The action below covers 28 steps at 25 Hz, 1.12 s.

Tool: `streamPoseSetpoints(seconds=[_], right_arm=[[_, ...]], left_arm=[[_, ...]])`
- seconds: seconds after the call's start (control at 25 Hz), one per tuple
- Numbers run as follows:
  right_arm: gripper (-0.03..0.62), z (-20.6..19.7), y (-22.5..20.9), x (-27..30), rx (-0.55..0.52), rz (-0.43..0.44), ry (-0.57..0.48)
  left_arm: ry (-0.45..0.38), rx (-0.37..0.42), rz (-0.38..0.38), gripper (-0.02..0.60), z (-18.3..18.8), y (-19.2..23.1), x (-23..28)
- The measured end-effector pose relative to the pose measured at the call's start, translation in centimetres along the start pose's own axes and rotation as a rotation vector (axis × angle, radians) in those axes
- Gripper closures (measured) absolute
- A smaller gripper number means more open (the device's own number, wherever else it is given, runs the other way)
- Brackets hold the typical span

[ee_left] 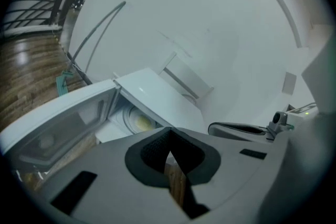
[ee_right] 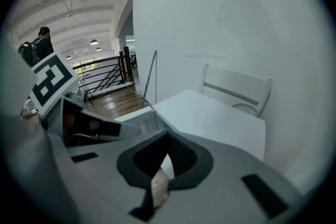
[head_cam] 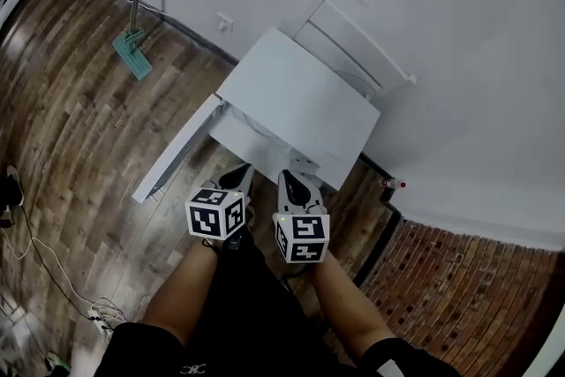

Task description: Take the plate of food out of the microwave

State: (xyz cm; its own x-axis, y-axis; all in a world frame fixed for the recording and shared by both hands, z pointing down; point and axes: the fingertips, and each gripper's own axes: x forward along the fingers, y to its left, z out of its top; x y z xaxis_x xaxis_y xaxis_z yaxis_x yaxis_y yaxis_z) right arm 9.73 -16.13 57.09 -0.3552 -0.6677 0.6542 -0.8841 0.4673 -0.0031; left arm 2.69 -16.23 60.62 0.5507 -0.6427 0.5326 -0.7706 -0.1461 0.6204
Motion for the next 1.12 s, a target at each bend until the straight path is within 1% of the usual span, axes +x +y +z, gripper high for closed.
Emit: streamPoseSetpoints(seconds=[0.24, 0.4, 0.56, 0.68, 0.76, 0.8, 0.84, 0.88, 0.92, 0.96, 1.08, 1.12], right_arm=[[0.588, -6.1, -0.2, 4.4, -0.03, 0.05, 0.097], [0.588, -10.0, 0.0, 7.2, -0.065, 0.085, 0.139], [0.588, -13.1, 0.8, 9.6, -0.097, 0.111, 0.16], [0.588, -15.3, 0.8, 10.3, -0.085, 0.123, 0.176], [0.588, -17.0, 0.0, 10.5, -0.071, 0.118, 0.197], [0.588, -17.7, -0.4, 10.7, -0.064, 0.112, 0.207], [0.588, -18.3, -0.9, 10.8, -0.058, 0.106, 0.215], [0.588, -18.7, -1.2, 11.0, -0.051, 0.1, 0.221], [0.588, -19.1, -1.5, 11.1, -0.045, 0.096, 0.225], [0.588, -19.3, -1.7, 11.1, -0.042, 0.093, 0.228], [0.588, -19.7, -2.4, 11.3, -0.047, 0.091, 0.232], [0.588, -19.7, -2.6, 11.3, -0.049, 0.092, 0.233]], left_arm=[[0.039, -0.047, 0.018, 0.586, -4.5, 4.0, 4.9], [0.038, -0.112, 0.019, 0.584, -7.0, 6.6, 8.1], [-0.004, -0.198, 0.002, 0.584, -8.0, 9.9, 11.7], [-0.049, -0.241, 0.005, 0.584, -8.2, 12.0, 14.3], [-0.075, -0.283, -0.008, 0.584, -8.1, 13.0, 16.3], [-0.085, -0.306, -0.023, 0.552, -8.0, 13.3, 17.3], [-0.091, -0.326, -0.041, 0.485, -8.0, 13.6, 18.3], [-0.092, -0.342, -0.056, 0.466, -7.9, 13.8, 19.3], [-0.09, -0.35, -0.064, 0.465, -8.0, 14.0, 20.1], [-0.087, -0.352, -0.064, 0.447, -8.1, 14.3, 20.8], [-0.087, -0.365, -0.048, 0.374, -8.3, 14.8, 22.8], [-0.09, -0.38, -0.04, 0.36, -8.3, 15.0, 23.3]])
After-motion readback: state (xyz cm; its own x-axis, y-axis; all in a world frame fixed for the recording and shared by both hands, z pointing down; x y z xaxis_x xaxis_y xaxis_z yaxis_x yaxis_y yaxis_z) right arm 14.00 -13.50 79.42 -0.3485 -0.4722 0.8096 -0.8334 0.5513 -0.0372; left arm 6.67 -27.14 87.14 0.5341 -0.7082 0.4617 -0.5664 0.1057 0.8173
